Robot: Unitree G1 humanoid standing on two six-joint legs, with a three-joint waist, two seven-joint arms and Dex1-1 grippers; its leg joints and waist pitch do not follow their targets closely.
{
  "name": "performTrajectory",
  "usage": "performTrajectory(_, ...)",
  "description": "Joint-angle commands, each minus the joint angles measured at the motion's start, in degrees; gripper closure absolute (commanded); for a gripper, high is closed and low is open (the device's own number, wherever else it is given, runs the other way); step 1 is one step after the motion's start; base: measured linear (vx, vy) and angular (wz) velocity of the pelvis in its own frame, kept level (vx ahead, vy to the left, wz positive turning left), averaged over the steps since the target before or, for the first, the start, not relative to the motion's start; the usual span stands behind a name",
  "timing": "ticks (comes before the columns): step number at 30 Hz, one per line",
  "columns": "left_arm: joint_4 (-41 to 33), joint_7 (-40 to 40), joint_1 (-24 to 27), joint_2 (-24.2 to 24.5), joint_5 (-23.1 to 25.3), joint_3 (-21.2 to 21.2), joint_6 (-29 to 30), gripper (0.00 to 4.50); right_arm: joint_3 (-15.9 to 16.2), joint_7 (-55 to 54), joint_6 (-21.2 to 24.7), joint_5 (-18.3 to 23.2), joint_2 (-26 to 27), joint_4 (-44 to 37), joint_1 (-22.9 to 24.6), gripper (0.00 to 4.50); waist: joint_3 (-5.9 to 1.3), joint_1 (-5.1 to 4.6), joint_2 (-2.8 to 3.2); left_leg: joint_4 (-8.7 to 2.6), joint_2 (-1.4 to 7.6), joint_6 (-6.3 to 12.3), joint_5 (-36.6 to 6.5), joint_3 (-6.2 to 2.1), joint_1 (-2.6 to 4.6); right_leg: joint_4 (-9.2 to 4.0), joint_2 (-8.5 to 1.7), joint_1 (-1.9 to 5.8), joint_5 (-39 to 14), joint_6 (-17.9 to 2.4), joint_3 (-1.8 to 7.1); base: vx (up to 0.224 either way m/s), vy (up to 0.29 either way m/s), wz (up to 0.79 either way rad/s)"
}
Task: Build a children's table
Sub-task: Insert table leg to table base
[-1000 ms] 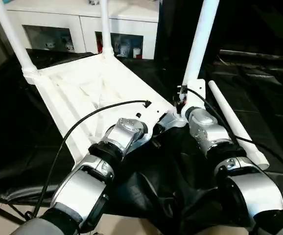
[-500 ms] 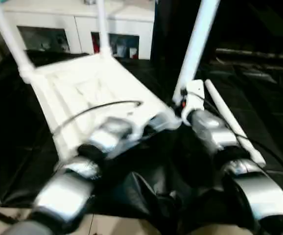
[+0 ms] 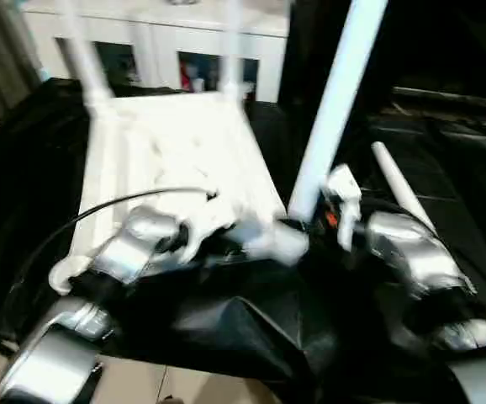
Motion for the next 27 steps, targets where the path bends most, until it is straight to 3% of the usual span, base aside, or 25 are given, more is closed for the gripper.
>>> performTrajectory(1,-4.5,-1.6,-1.8,2.1,-2.3,2.3,-0.4,4.5,3.0,2.8,5.8,-3.7,-3.6,4.8,3.8,2.59,-3.22,-0.02,0.47,-3.91,1.8,0.91,-18.0,0.06,0.5,-3.45,-3.06,2.72,-15.7,-12.4,2.81,0.0,0.0,0.0)
performTrajectory(6,-5.6,-2.1,-1.5,2.6,-2.2,2.5,-0.3,4.5,4.3,4.1,5.8,-4.0,-4.4,2.9,4.6,2.59,-3.33,0.0,0.3,-3.81,1.67,0.8,-16.6,0.02,0.46,-3.42,-3.05,2.72,-15.3,-11.8,2.89,0.0,0.0,0.0)
performTrajectory(11,-6.2,-1.4,-1.3,2.7,-1.9,2.8,0.0,4.5,4.8,4.2,6.7,-3.7,-4.8,0.0,6.3,2.59,-3.62,0.3,0.48,-3.51,1.66,1.58,-13.2,0.12,0.34,-2.73,-2.9,2.97,-9.3,-13.1,2.85,0.0,0.0,0.0)
performTrajectory(17,-6.2,-1.0,-1.3,2.6,-1.7,2.9,0.1,4.5,4.7,4.0,6.9,-3.6,-4.8,-0.2,6.5,2.59,-3.54,0.43,0.39,-3.54,1.57,0.88,-15.2,0.04,0.38,-3.08,-3.01,2.95,-13.0,-12.2,2.82,0.0,0.0,0.0)
performTrajectory(27,-6.2,-1.0,-1.3,2.6,-1.7,2.9,0.1,4.5,4.7,4.0,6.9,-3.6,-4.8,-0.2,6.5,2.59,-3.7,0.45,0.37,-3.34,1.52,1.24,-13.6,0.07,0.32,-2.73,-2.9,3.09,-10.5,-12.8,2.77,0.0,0.0,0.0)
